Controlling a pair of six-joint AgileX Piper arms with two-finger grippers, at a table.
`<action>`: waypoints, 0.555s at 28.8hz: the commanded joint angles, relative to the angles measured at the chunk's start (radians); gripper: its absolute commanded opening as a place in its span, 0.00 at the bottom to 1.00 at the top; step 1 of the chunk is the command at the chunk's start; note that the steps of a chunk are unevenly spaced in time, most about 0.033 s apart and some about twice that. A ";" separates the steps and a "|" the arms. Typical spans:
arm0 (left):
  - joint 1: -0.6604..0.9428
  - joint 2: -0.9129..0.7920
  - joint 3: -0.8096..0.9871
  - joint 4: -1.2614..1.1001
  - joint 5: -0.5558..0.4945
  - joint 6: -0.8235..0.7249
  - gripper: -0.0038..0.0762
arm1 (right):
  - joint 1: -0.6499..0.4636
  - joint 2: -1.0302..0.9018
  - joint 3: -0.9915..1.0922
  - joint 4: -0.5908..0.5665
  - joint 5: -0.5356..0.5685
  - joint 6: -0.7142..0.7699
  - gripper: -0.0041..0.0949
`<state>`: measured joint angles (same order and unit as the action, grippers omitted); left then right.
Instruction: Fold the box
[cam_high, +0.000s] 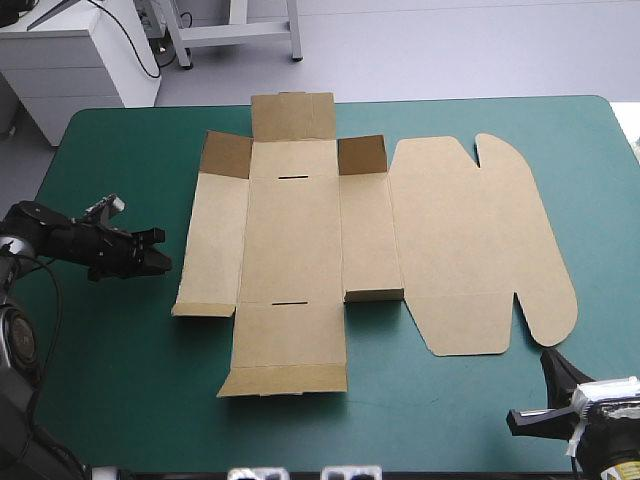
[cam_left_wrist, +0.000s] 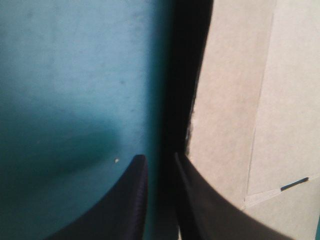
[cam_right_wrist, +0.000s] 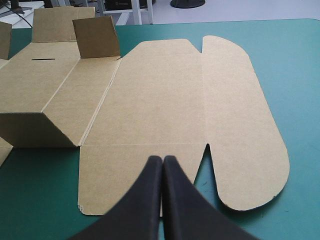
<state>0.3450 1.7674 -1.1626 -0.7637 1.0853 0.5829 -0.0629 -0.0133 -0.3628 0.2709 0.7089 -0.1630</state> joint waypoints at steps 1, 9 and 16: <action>-0.003 -0.042 -0.030 -0.109 0.015 0.042 0.51 | -0.003 -0.023 -0.028 0.010 -0.072 -0.001 0.03; -0.036 -0.042 -0.030 -0.107 -0.021 -0.020 0.80 | -0.003 -0.023 -0.028 0.010 -0.072 -0.003 0.03; -0.158 -0.042 -0.030 -0.100 -0.027 -0.020 0.80 | -0.003 -0.023 -0.028 0.012 -0.072 -0.003 0.03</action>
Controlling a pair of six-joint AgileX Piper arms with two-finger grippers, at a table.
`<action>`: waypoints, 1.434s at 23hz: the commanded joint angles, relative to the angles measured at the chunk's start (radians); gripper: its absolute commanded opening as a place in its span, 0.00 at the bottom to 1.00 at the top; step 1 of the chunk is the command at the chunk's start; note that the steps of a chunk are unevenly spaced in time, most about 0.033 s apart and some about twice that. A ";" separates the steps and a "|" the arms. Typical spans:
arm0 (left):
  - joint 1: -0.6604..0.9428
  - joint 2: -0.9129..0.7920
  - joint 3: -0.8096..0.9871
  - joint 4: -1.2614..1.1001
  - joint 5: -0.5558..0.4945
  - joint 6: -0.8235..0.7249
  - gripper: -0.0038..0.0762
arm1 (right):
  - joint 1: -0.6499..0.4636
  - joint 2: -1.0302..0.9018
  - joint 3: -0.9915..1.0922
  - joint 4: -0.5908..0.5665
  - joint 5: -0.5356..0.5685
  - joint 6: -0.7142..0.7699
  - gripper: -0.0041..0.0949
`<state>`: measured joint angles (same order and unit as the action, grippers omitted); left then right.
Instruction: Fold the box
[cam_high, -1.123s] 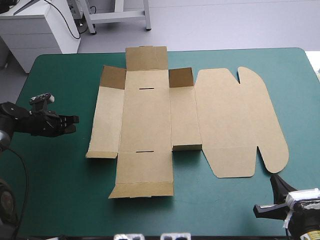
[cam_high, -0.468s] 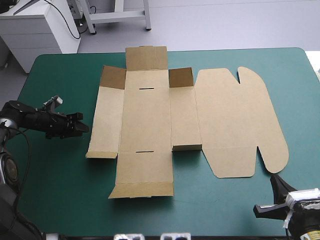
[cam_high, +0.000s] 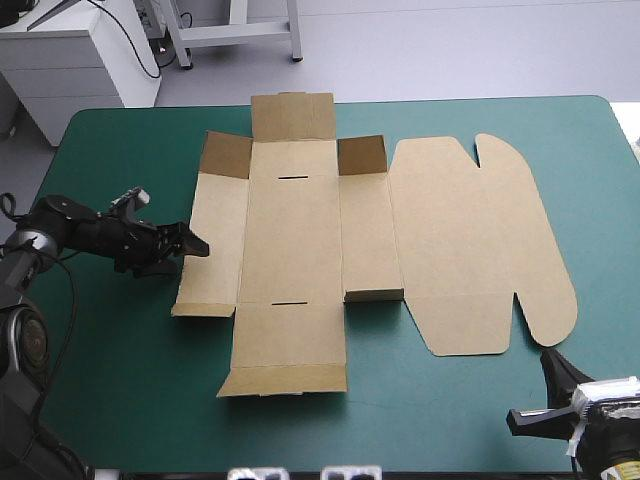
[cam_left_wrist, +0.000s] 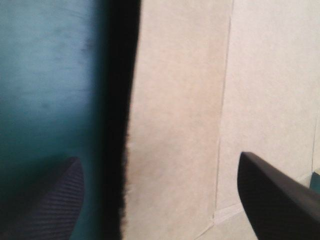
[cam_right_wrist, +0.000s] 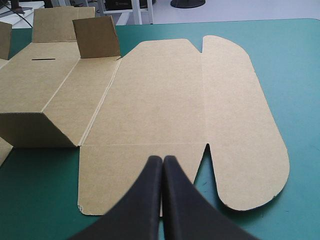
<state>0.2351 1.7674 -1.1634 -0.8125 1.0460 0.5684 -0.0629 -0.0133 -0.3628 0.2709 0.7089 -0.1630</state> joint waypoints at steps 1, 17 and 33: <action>-0.066 -0.042 -0.029 -0.049 0.010 -0.006 0.80 | -0.003 -0.023 -0.028 0.012 -0.072 -0.003 0.03; -0.121 0.004 -0.029 -0.129 0.081 -0.052 0.15 | -0.003 -0.023 -0.028 0.012 -0.072 -0.003 0.03; -0.166 0.060 -0.554 0.382 0.247 -0.235 0.04 | -0.003 -0.023 -0.028 0.012 -0.072 -0.003 0.03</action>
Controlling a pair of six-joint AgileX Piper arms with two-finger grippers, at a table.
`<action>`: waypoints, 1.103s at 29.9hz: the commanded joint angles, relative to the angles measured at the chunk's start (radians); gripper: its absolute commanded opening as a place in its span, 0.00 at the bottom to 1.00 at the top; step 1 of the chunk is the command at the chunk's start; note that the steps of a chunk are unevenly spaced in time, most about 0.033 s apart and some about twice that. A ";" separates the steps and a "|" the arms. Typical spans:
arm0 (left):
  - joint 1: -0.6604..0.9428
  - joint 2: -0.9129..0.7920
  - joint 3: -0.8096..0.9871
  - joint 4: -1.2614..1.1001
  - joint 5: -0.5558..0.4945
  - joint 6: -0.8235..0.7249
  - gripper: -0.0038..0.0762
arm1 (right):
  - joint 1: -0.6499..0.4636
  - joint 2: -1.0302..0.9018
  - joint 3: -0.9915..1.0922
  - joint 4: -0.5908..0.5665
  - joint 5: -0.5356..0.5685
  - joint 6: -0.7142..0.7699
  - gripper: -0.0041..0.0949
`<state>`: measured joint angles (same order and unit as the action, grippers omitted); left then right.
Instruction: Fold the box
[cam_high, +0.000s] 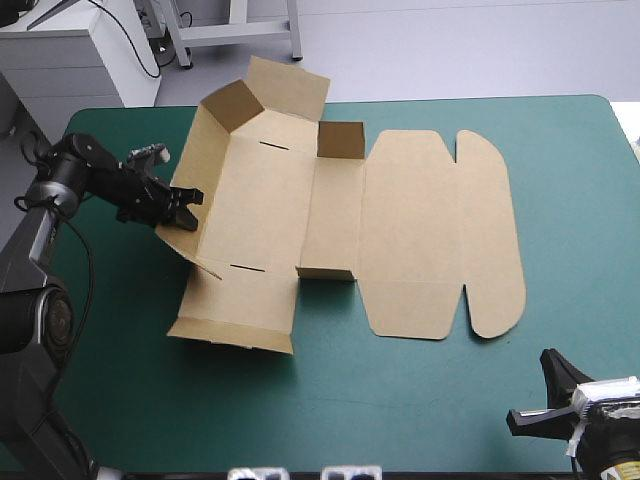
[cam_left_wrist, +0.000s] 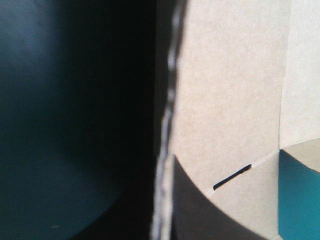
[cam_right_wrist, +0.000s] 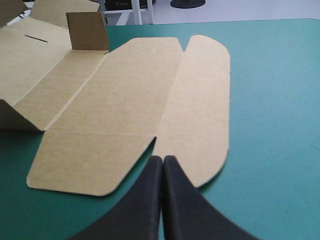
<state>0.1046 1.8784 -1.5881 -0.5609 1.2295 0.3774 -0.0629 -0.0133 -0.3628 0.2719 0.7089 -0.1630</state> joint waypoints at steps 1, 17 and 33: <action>-0.065 -0.051 -0.174 0.243 0.062 -0.068 0.04 | -0.003 -0.023 -0.028 0.011 -0.072 -0.003 0.03; -0.580 -0.042 -0.343 1.090 0.049 0.509 0.04 | -0.003 -0.023 -0.028 0.013 -0.072 -0.003 0.03; -0.784 -0.044 -0.325 1.165 -0.147 0.298 0.04 | -0.003 -0.023 -0.028 0.013 -0.072 -0.003 0.03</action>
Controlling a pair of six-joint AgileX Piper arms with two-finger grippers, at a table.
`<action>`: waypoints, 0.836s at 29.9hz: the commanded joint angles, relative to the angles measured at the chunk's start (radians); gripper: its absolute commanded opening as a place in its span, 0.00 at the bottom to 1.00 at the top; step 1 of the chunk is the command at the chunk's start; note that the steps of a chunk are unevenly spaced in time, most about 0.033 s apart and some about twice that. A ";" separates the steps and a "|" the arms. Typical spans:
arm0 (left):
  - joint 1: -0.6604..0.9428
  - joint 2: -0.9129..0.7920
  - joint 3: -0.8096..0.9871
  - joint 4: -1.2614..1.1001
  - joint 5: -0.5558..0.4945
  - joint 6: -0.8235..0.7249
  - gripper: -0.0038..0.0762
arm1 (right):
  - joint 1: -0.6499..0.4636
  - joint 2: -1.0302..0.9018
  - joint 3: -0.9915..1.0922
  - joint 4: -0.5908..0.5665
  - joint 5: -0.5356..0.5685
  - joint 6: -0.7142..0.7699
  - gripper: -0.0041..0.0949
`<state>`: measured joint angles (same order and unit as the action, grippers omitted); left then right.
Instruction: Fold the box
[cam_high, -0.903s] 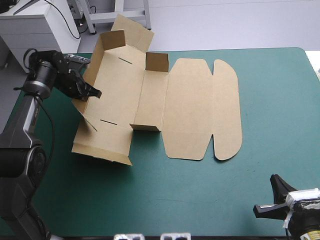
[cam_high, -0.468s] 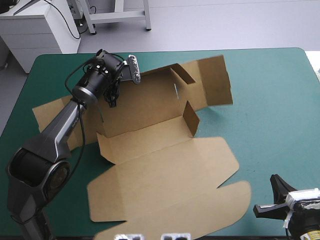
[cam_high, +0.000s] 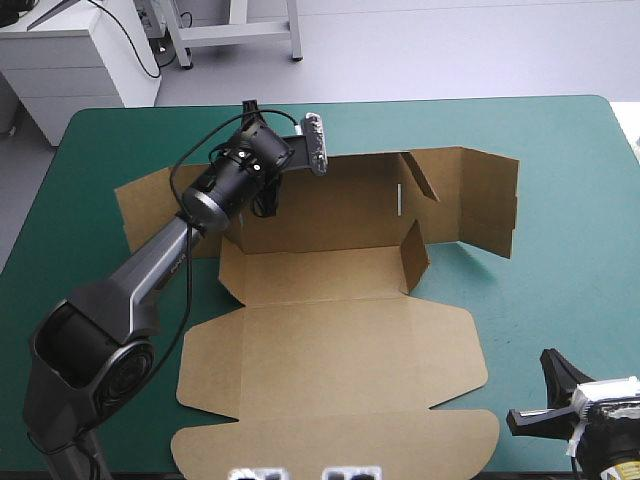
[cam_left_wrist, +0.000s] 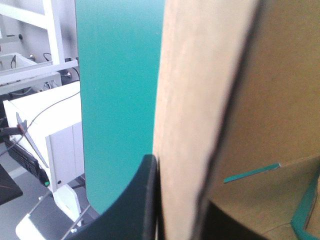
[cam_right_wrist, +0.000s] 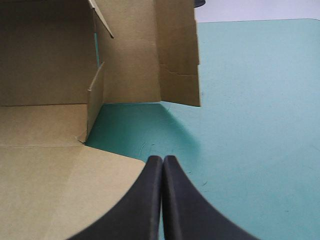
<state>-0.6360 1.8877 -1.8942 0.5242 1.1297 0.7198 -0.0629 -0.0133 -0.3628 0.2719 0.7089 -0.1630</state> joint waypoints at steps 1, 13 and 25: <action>-0.063 -0.054 -0.017 0.109 -0.047 -0.049 0.04 | -0.003 -0.023 -0.028 0.013 -0.072 -0.003 0.03; -0.197 -0.054 -0.015 0.320 -0.051 -0.172 0.04 | -0.003 -0.023 -0.028 0.013 -0.072 -0.003 0.03; -0.281 -0.142 0.328 0.739 -0.180 -0.481 0.04 | -0.003 -0.023 -0.028 0.013 -0.070 -0.003 0.03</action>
<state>-0.8822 1.8469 -1.6227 1.0566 0.9997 0.3632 -0.0629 -0.0143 -0.3628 0.2719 0.7089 -0.1630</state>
